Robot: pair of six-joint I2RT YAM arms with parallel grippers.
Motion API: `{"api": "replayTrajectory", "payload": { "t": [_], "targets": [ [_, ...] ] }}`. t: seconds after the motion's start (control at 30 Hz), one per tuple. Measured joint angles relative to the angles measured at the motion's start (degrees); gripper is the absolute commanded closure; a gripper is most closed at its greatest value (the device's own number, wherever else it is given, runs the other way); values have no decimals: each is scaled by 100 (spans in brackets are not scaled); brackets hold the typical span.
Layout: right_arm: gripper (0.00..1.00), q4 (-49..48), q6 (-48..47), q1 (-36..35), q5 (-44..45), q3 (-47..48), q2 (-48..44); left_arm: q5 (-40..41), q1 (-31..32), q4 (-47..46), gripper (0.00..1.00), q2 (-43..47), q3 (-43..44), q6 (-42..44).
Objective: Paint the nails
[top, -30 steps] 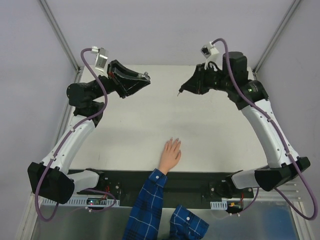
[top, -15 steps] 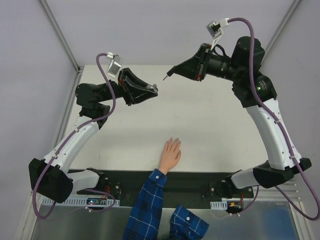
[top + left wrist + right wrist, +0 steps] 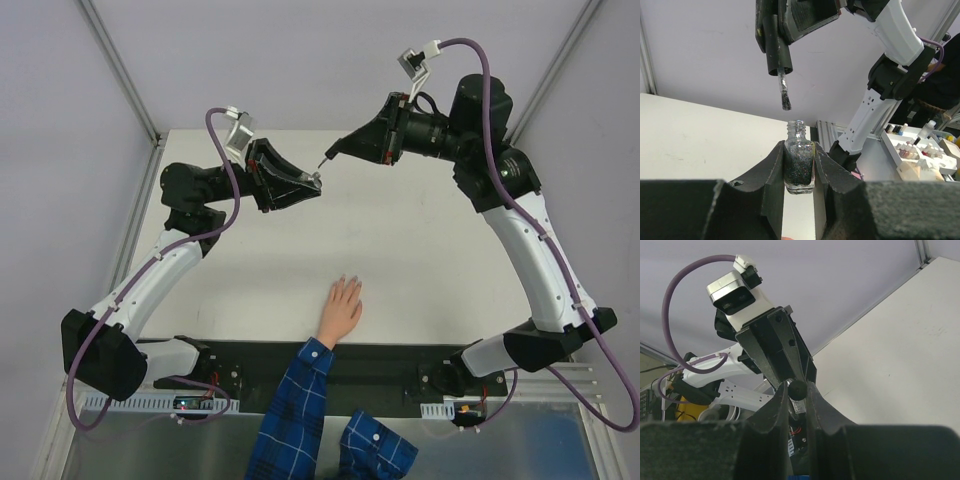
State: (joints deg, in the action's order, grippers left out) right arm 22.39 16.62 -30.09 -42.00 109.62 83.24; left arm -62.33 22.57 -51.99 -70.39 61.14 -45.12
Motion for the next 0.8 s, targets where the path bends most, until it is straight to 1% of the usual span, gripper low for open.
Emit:
{"api": "replayTrajectory", "payload": {
  "t": [0.37, 0.8],
  "targets": [
    [100, -72, 76, -55, -92, -138, -17, 127, 0, 197, 100, 2, 0, 260],
    [100, -72, 74, -55, -66, -251, -44, 157, 0, 199, 100, 120, -2, 321]
  ]
}}
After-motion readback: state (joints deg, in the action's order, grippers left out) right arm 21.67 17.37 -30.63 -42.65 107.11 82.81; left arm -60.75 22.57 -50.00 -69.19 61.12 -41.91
